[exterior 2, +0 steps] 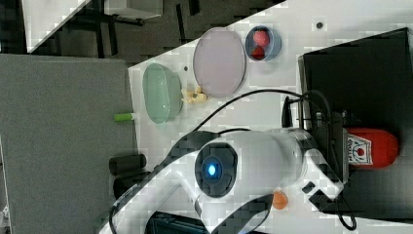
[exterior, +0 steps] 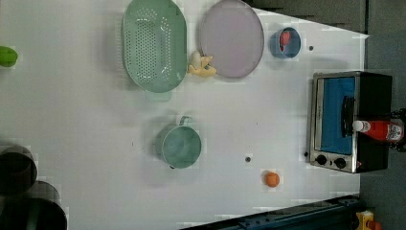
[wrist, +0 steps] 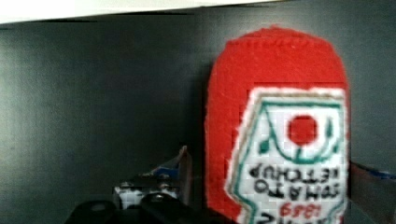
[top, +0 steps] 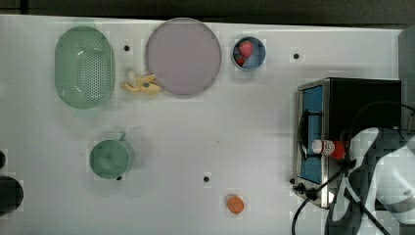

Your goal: Pick Ketchup from oven and place it on table.

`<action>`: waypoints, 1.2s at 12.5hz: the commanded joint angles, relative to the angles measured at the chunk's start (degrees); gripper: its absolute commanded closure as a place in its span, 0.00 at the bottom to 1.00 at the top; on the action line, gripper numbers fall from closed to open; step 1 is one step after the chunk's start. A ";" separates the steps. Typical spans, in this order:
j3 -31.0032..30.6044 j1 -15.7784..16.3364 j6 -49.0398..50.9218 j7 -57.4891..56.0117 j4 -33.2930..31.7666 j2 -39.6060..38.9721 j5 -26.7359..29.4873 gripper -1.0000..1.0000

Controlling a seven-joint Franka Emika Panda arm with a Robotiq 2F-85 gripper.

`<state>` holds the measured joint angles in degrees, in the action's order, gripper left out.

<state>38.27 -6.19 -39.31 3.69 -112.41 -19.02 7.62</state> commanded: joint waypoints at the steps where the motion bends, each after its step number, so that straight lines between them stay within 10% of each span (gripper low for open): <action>1: -0.79 -0.10 -0.45 -1.25 1.72 1.20 1.39 0.00; 4: -0.97 -0.33 -0.53 -1.25 1.62 0.15 1.84 0.04; 7: -1.02 -0.24 -1.08 -1.25 1.77 -0.28 2.41 0.36; 15: -2.27 3.99 9.55 -8.66 13.92 6.82 -2.44 0.36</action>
<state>37.49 -4.93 -29.71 -0.36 -104.46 -17.01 7.64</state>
